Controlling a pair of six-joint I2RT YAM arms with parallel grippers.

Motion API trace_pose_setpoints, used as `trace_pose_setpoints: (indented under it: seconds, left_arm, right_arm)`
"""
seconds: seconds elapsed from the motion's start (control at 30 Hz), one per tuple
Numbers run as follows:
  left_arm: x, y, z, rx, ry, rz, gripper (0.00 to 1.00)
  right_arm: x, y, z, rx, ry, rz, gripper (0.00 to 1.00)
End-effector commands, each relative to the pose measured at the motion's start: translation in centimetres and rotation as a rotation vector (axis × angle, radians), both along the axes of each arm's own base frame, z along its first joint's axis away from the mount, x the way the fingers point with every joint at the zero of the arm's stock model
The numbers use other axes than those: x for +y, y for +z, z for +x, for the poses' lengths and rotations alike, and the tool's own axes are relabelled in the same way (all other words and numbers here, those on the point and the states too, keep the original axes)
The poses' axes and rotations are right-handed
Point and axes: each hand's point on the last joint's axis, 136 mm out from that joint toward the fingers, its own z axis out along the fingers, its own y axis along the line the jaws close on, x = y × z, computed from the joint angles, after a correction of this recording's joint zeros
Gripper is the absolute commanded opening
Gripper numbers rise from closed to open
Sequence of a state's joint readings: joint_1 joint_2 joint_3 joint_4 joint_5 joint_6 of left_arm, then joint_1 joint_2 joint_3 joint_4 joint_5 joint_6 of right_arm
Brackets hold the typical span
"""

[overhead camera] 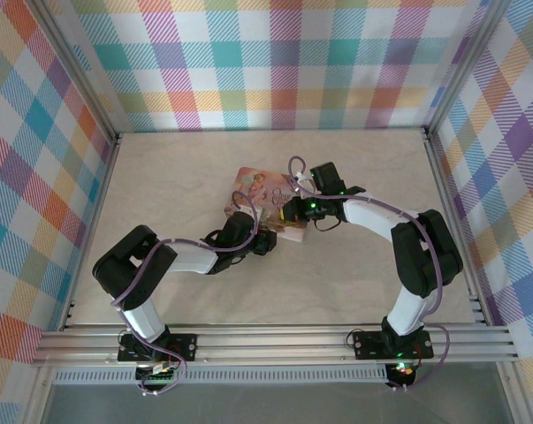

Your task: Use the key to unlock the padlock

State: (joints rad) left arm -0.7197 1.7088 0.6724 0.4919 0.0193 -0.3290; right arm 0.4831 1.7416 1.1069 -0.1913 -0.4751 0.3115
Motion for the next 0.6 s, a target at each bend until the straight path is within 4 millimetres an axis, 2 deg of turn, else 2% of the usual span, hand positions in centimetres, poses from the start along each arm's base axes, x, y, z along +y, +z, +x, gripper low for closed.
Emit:
trace_pose_setpoints:
  seconds: [0.0,0.3,0.57]
  left_arm:
    - [-0.5,3.2,1.4,-0.082,0.04,-0.04,0.47]
    - [-1.0,1.7,1.5,-0.049,0.031,-0.028,0.45]
    - [-1.0,1.0,1.7,-0.032,0.05,-0.025,0.35]
  right_arm:
    - [-2.0,-3.8,-2.0,0.123,-0.035,-0.109,0.0]
    - [-1.9,-3.6,-1.9,0.12,-0.036,-0.103,0.0]
    - [-1.9,-3.6,-1.8,0.124,-0.04,-0.099,0.0]
